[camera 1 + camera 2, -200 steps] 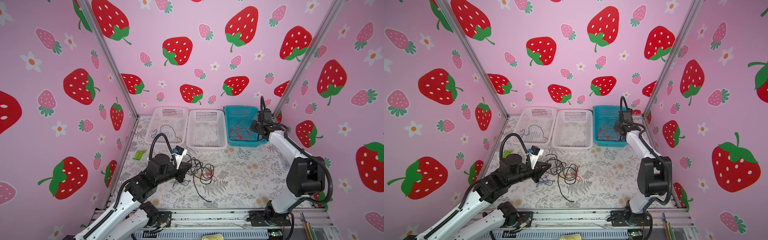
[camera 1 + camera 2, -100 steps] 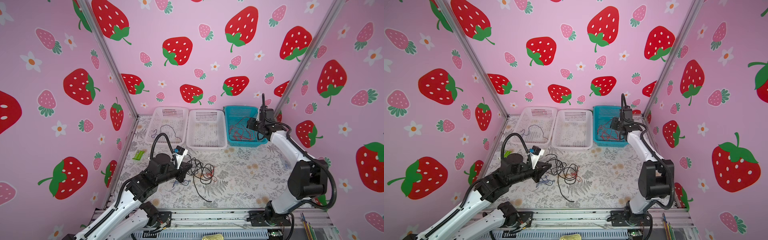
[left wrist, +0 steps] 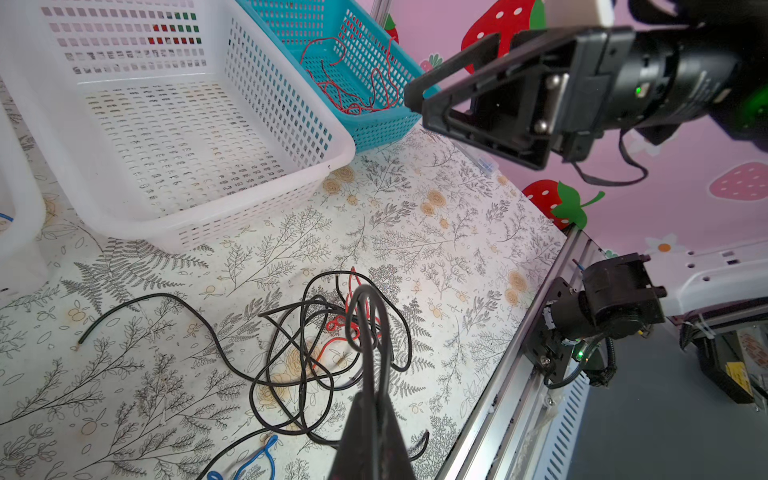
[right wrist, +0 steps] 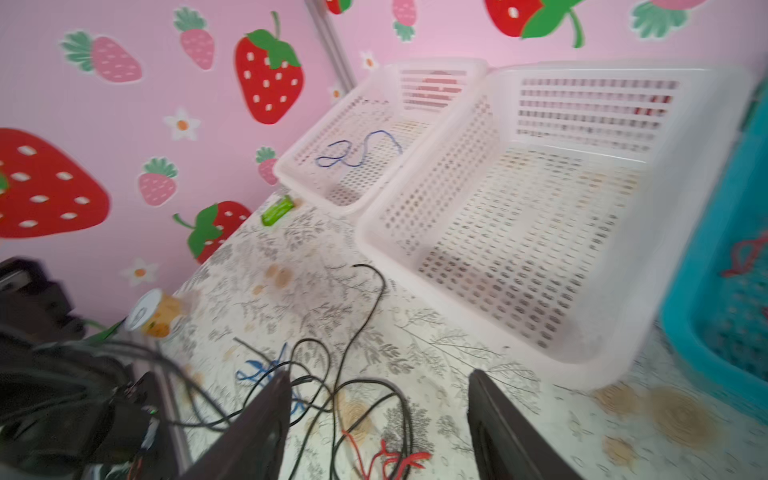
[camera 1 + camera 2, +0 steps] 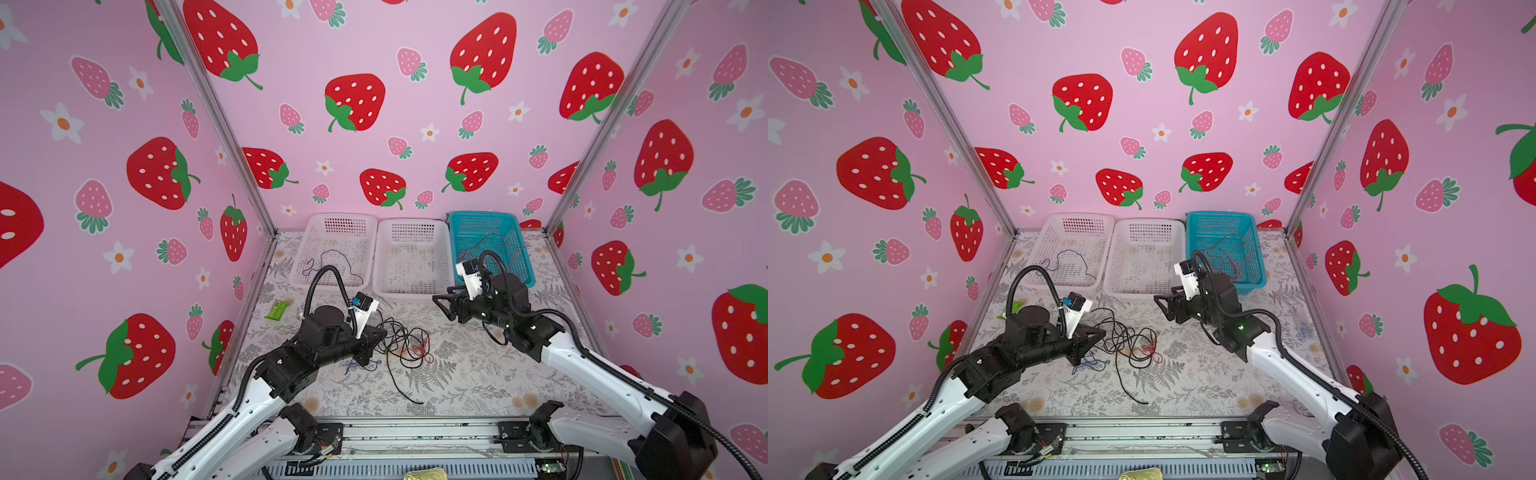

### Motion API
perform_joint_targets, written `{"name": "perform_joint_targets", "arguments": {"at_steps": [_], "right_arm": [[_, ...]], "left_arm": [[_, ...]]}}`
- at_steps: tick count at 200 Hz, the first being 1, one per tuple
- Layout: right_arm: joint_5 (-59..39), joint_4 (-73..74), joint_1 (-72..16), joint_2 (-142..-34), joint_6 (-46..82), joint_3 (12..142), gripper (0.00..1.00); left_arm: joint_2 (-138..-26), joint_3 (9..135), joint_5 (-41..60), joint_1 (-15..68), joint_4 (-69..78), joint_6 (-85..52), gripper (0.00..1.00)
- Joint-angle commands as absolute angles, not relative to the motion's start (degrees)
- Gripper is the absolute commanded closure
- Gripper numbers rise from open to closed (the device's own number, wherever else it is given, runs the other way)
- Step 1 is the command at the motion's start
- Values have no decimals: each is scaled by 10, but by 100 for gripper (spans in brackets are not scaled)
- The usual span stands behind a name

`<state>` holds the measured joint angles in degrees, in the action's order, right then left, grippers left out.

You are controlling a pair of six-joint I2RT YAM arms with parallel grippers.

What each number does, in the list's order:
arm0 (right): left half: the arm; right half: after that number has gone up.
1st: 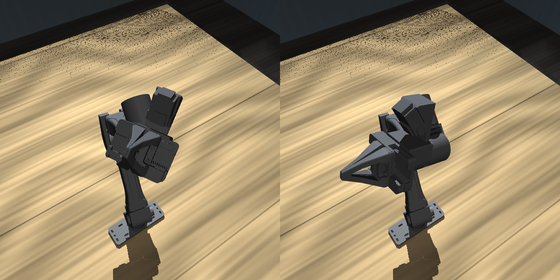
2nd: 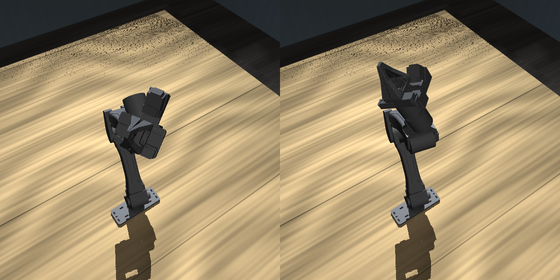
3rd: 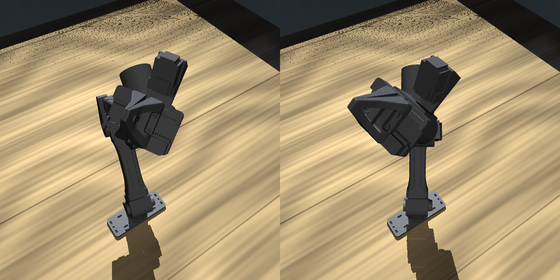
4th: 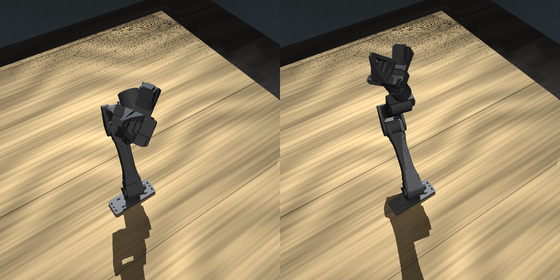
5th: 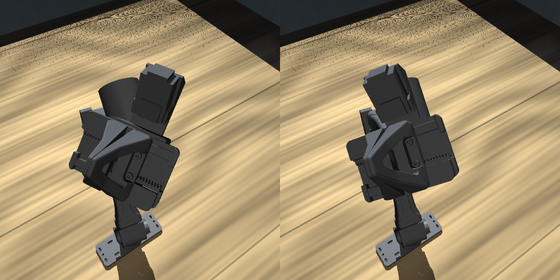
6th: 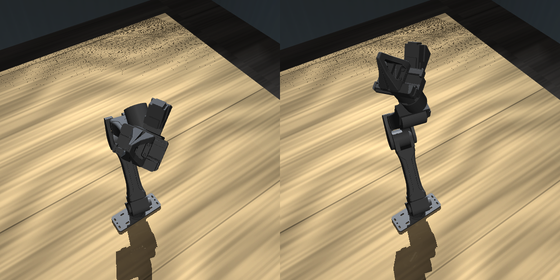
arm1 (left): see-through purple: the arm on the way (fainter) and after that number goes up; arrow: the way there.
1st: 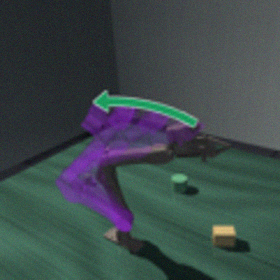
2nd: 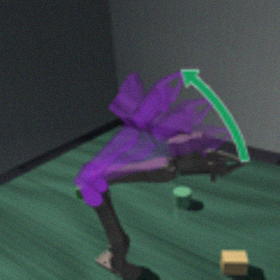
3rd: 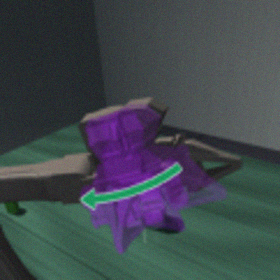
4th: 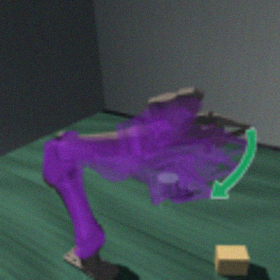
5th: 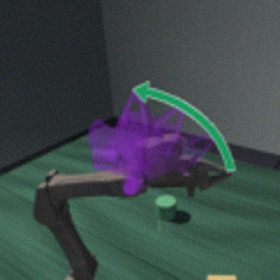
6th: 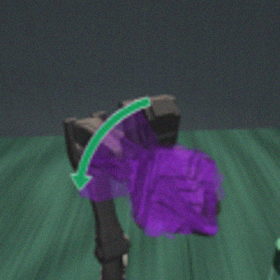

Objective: Untangle the cables
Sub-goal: 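Move the open right gripper back to the tangle beside the left gripper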

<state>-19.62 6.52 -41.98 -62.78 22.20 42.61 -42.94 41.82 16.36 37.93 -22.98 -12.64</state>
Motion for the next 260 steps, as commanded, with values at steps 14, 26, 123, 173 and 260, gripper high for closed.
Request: {"name": "perform_joint_targets", "arguments": {"at_steps": [14,26,123,173,260], "right_arm": [[-242,159,-486,-630,195,378,33],[-243,184,-504,-640,199,367,35],[-162,255,-573,-727,192,383,63],[-137,274,-574,-730,195,379,88],[51,174,-572,-611,178,381,100]], "left_arm": [[-432,429,189,381,-221,-124,100],[-433,431,193,381,-221,-124,100],[-436,429,209,381,-220,-125,100],[-442,431,218,382,-218,-126,100],[-452,432,211,382,-222,-124,100]]}}
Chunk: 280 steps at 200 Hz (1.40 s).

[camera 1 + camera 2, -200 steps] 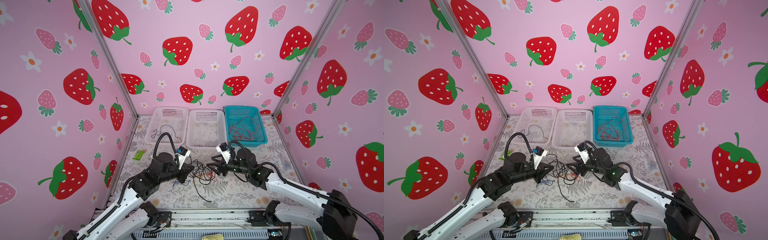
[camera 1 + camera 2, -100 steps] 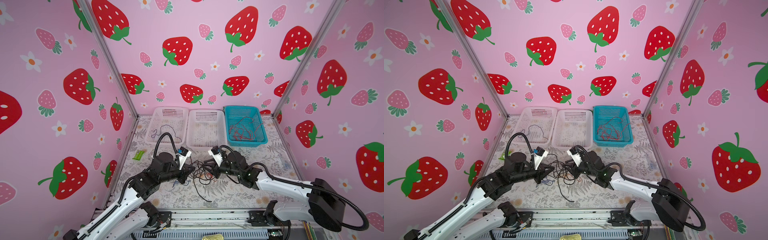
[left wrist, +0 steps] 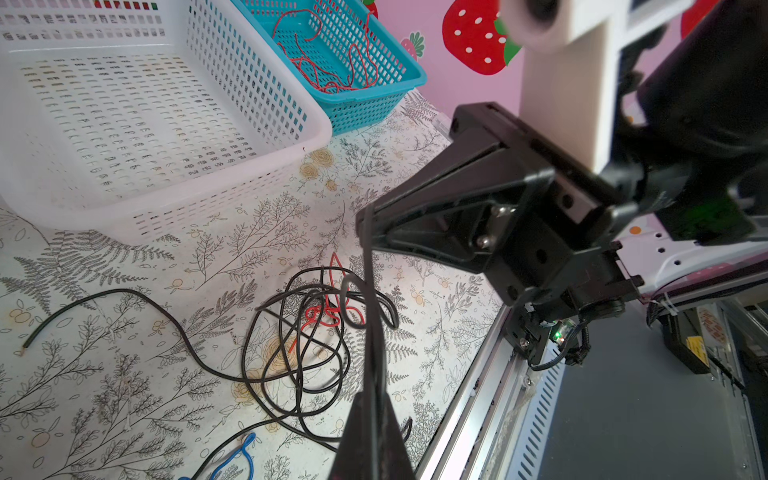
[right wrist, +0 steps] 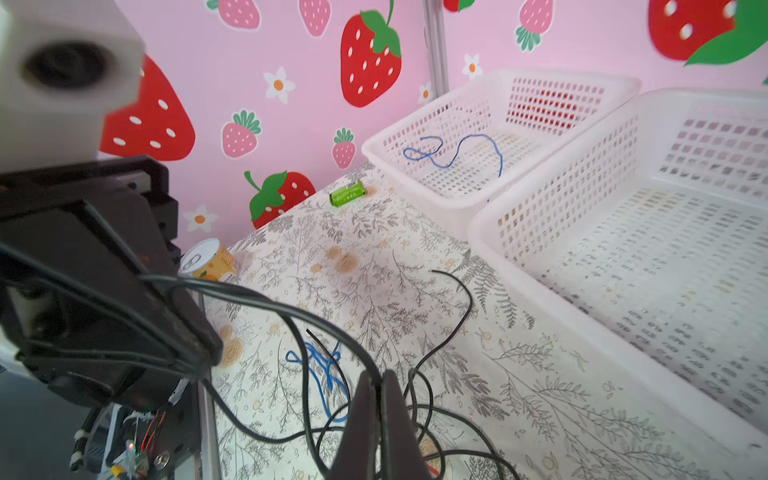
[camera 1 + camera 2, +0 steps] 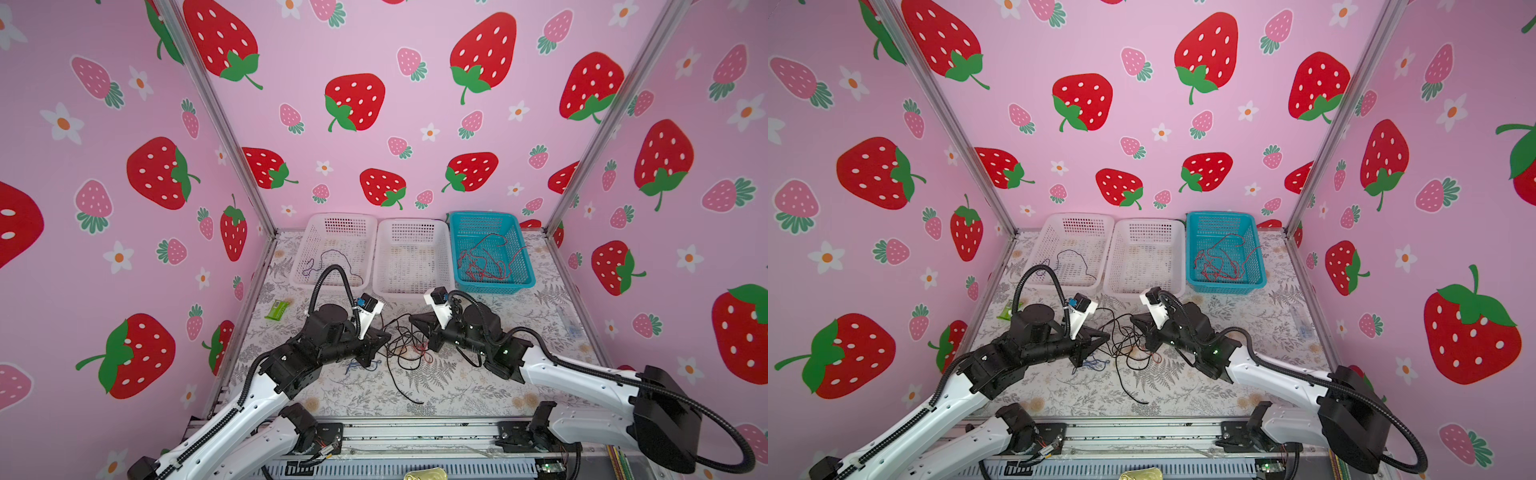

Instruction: Untangle the cables

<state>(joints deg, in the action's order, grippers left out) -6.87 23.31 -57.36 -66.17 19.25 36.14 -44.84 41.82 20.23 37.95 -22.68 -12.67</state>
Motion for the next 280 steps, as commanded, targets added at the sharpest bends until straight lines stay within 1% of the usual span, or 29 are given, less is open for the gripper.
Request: {"name": "perform_joint_targets", "arguments": {"at_steps": [1,28,43,78,89,103,124,177,220,253,280], "right_arm": [[54,171,-571,-609,178,381,100],[107,104,-553,-551,175,414,100],[115,79,-544,-529,176,436,100],[96,46,-541,-526,181,482,100],[111,22,-541,-526,170,503,100],[139,1,-541,-497,153,527,100],[162,-35,-541,-484,134,580,100],[188,-122,-541,-490,113,731,100],[223,-160,-541,-496,87,835,100],[217,-179,-541,-517,72,908,100],[210,-187,-541,-549,63,932,100]], "left_arm": [[-452,432,211,382,-223,-124,100],[-459,435,212,381,-227,-124,100],[-464,435,212,381,-229,-124,100],[-471,439,222,382,-232,-123,100],[-470,438,223,382,-232,-123,100],[-469,438,218,382,-235,-123,100],[-472,440,197,382,-243,-120,100],[-514,466,130,382,-295,-114,100],[-530,477,83,381,-320,-115,100],[-536,481,83,376,-323,-116,100],[-526,478,83,374,-318,-116,100]]}}
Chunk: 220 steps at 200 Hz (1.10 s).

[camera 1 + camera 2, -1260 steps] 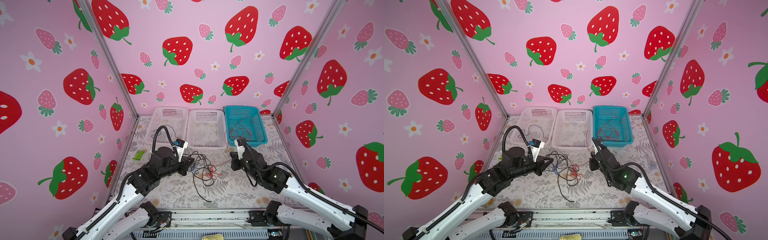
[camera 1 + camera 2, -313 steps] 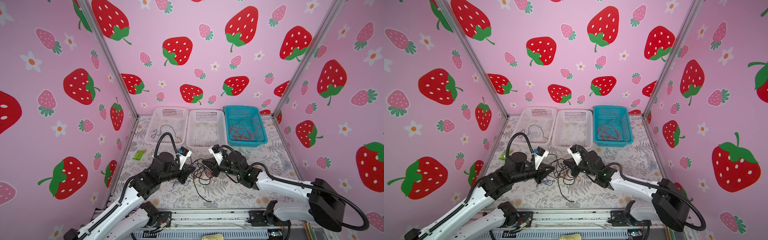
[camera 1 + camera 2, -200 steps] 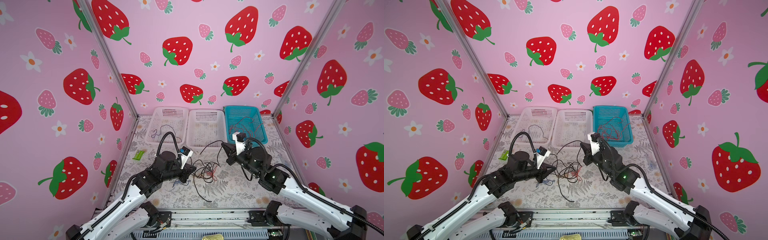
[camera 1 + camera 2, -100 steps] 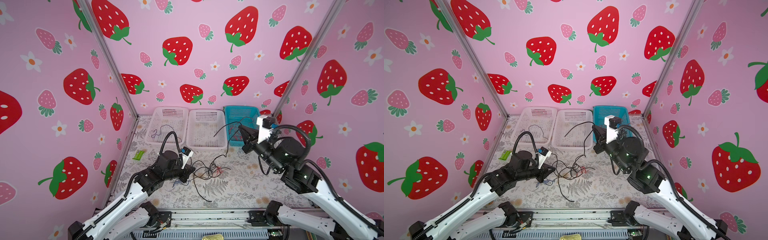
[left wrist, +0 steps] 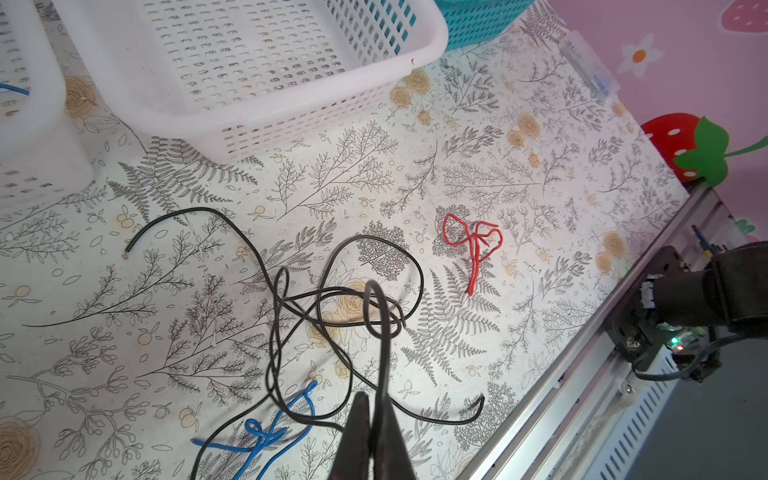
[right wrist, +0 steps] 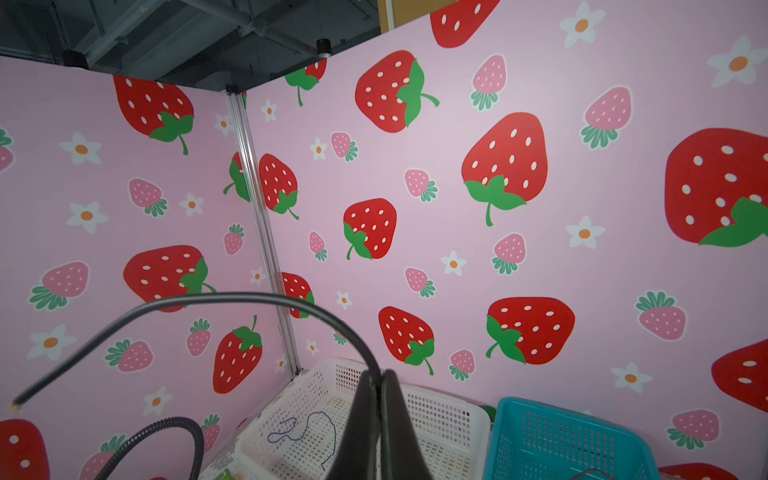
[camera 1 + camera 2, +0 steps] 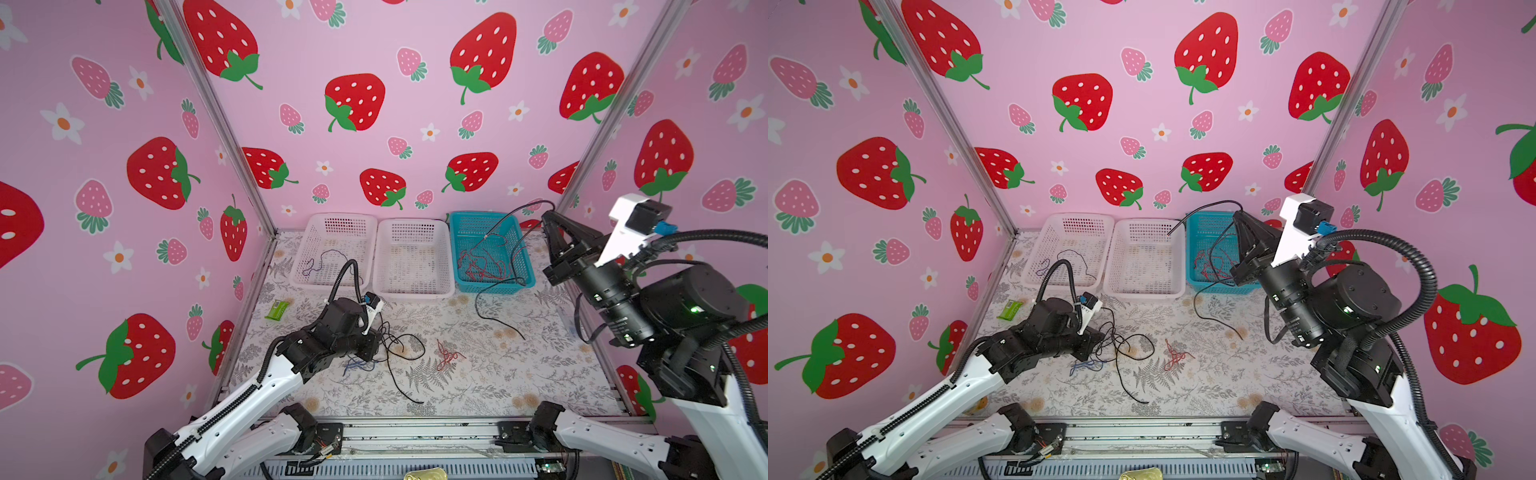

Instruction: Untangle the cables

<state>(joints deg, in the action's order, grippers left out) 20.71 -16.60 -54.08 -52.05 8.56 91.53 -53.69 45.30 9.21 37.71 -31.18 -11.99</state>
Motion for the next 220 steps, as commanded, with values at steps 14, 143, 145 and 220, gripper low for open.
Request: {"name": "perform_joint_targets", "arguments": {"at_steps": [14,143,145,220], "right_arm": [[216,-183,-541,-559,56,929,100],[144,-79,-486,-759,50,973,100],[140,-78,-483,-763,51,976,100],[15,-66,-360,-900,130,1049,100]], "left_arm": [[-516,473,87,374,-310,-114,100],[-486,459,89,374,-295,-110,100],[-485,457,89,374,-295,-110,100],[-479,455,89,374,-291,-107,100]]}}
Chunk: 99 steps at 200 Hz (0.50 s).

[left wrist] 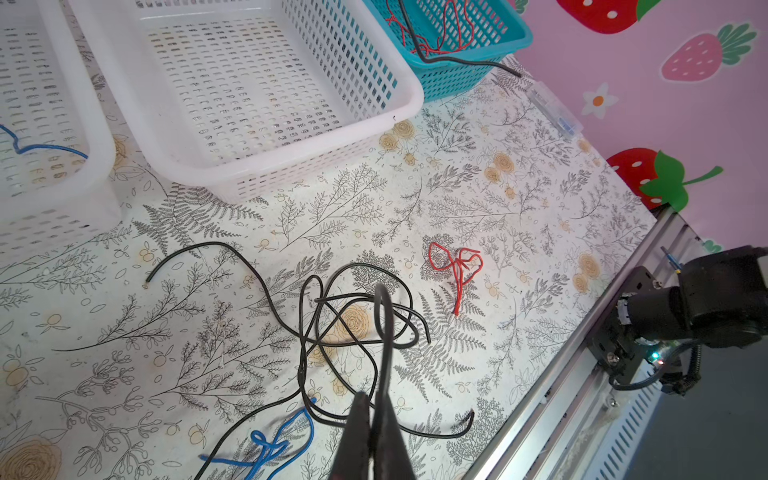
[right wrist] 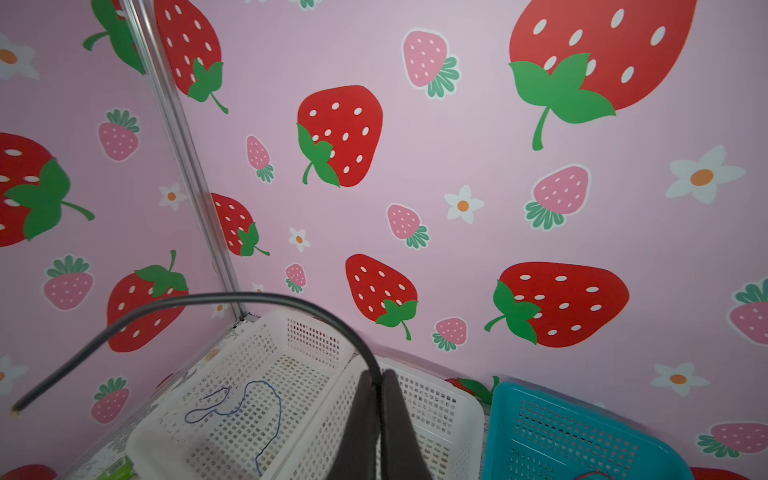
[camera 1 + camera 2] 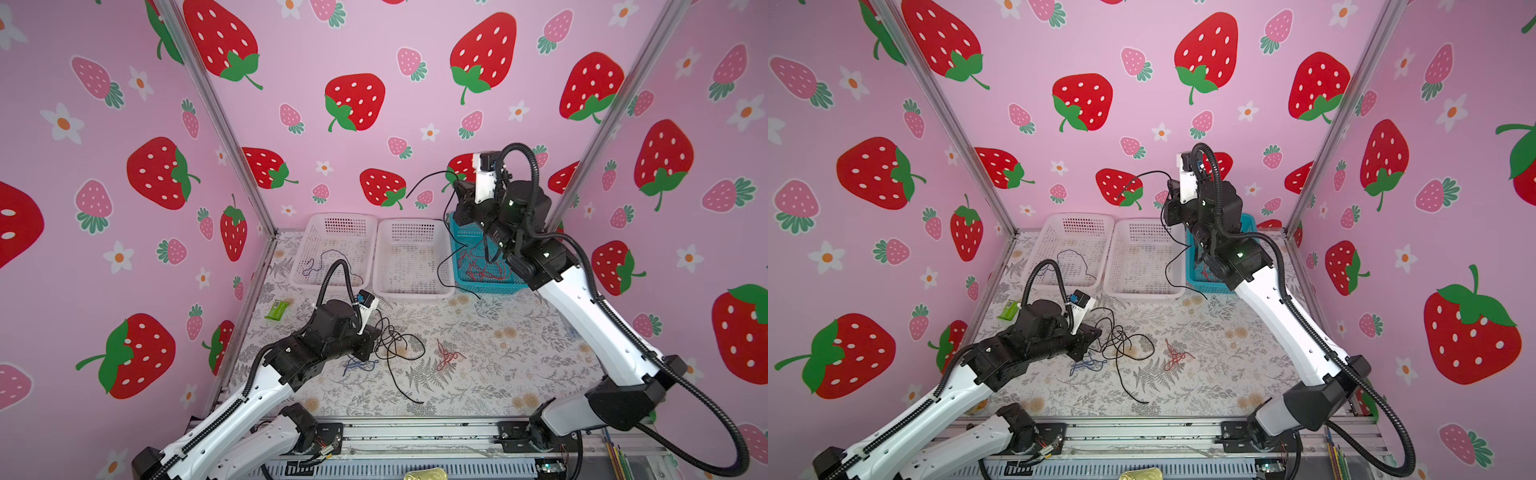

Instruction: Untangle the cables

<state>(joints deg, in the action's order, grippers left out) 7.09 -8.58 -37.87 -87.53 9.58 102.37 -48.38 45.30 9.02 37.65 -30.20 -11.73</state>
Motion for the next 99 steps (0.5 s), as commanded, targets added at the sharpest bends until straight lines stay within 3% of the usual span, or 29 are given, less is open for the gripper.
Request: {"name": "perform_joint_targets", "arguments": {"at_steps": [1,99], "right_arm": [[15,-66,-360,-902,131,1050,100],[5,-47,-353,-995,137,1091,100]], "left_arm": [[-479,454,89,374,-291,-107,100],[-482,454,90,374,-289,-105,100]]}}
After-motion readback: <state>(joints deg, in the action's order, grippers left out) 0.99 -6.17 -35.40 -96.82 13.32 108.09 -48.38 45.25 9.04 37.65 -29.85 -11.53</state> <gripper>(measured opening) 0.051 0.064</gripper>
